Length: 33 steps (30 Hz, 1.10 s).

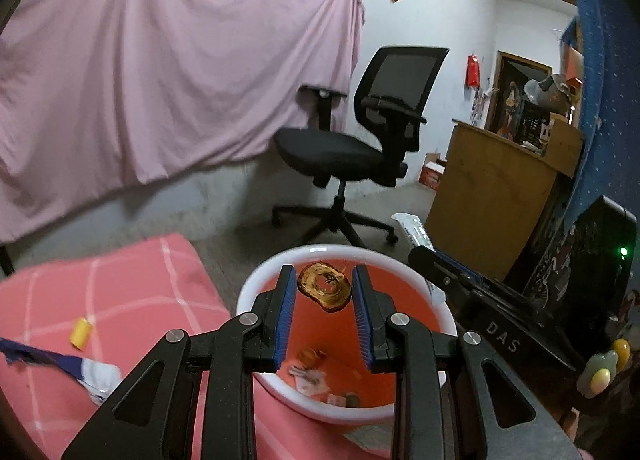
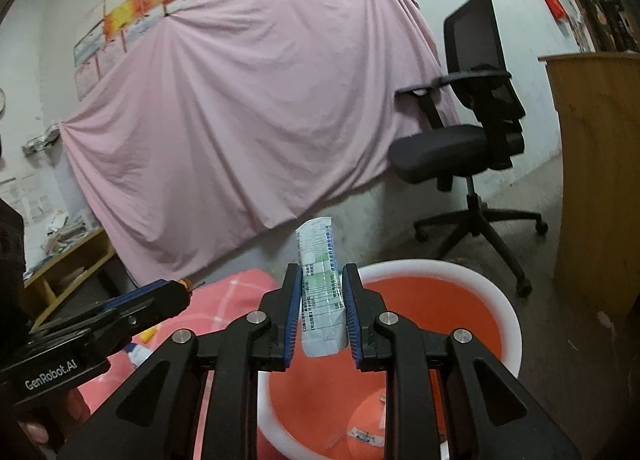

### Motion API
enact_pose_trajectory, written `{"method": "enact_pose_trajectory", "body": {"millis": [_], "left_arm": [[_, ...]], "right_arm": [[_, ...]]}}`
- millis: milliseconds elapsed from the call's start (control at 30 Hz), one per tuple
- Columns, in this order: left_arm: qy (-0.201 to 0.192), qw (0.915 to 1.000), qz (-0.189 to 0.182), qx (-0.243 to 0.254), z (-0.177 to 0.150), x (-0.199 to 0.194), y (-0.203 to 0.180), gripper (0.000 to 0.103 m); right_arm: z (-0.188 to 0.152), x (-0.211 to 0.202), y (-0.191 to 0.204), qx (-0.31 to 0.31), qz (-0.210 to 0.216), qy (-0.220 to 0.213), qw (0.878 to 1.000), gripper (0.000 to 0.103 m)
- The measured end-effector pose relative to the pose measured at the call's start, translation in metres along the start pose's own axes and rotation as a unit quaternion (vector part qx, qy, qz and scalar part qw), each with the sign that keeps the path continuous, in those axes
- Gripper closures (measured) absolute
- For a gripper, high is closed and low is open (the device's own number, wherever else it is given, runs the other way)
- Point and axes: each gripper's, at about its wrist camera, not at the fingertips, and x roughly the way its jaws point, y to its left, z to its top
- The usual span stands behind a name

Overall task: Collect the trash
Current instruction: 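Carry the white packet with the right tool while the left tool carries the fruit slice over the bucket, then open both tools over the bucket to drop the packet and fruit slice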

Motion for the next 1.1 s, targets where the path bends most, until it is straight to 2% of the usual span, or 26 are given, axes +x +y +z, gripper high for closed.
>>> {"method": "enact_pose_trajectory", "body": {"millis": [100, 167, 200, 300, 500, 567, 600, 767, 800, 833, 900, 967, 1033, 1100], "left_arm": [[0.019, 0.9996, -0.004, -0.02, 0.003, 0.007, 0.007, 0.078], [0.026, 0.9992, -0.006, -0.032, 0.005, 0.01, 0.011, 0.068], [0.025, 0.999, -0.006, -0.038, 0.005, 0.009, 0.014, 0.066], [0.026, 0.9985, -0.006, -0.048, 0.006, 0.007, 0.02, 0.065], [0.014, 0.9981, 0.022, -0.055, 0.003, -0.006, 0.028, 0.063], [0.003, 0.9979, 0.033, -0.056, 0.0, -0.014, 0.033, 0.056], [-0.007, 0.9974, 0.041, -0.059, 0.0, -0.021, 0.037, 0.055], [-0.041, 0.9941, 0.073, -0.069, -0.005, -0.048, 0.053, 0.052], [-0.049, 0.9928, 0.083, -0.071, -0.007, -0.056, 0.058, 0.049], [-0.056, 0.9916, 0.091, -0.073, -0.009, -0.062, 0.061, 0.043], [-0.077, 0.9876, 0.112, -0.078, -0.014, -0.076, 0.07, 0.033], [-0.093, 0.9839, 0.129, -0.082, -0.02, -0.089, 0.077, 0.008], [-0.125, 0.9761, 0.153, -0.091, -0.029, -0.106, 0.085, 0.002], [-0.148, 0.9694, 0.168, -0.099, -0.037, -0.12, 0.093, 0.002]], "right_arm": [[-0.001, 0.002, -0.004, 0.007, -0.003, 0.009, 1.0, 0.083], [-0.001, 0.002, -0.004, 0.009, -0.004, 0.011, 1.0, 0.083], [0.0, 0.003, -0.004, 0.009, -0.005, 0.012, 1.0, 0.082], [0.0, 0.004, -0.003, 0.007, -0.006, 0.014, 1.0, 0.076], [0.0, 0.0, 0.0, 0.001, -0.008, 0.004, 1.0, 0.073], [0.002, -0.002, 0.003, -0.003, -0.007, -0.005, 1.0, 0.065], [0.002, -0.005, 0.006, -0.006, -0.005, -0.012, 1.0, 0.057], [0.006, -0.014, 0.024, -0.032, 0.007, -0.047, 0.998, 0.049], [0.006, -0.015, 0.028, -0.036, 0.009, -0.052, 0.998, 0.041], [0.006, -0.016, 0.033, -0.041, 0.013, -0.059, 0.997, 0.03], [0.006, -0.018, 0.041, -0.047, 0.023, -0.071, 0.996, 0.023], [0.007, -0.021, 0.05, -0.055, 0.036, -0.084, 0.994, 0.02], [0.006, -0.022, 0.057, -0.062, 0.047, -0.09, 0.993, 0.004], [0.004, -0.022, 0.064, -0.066, 0.061, -0.098, 0.991, 0.0]]}}
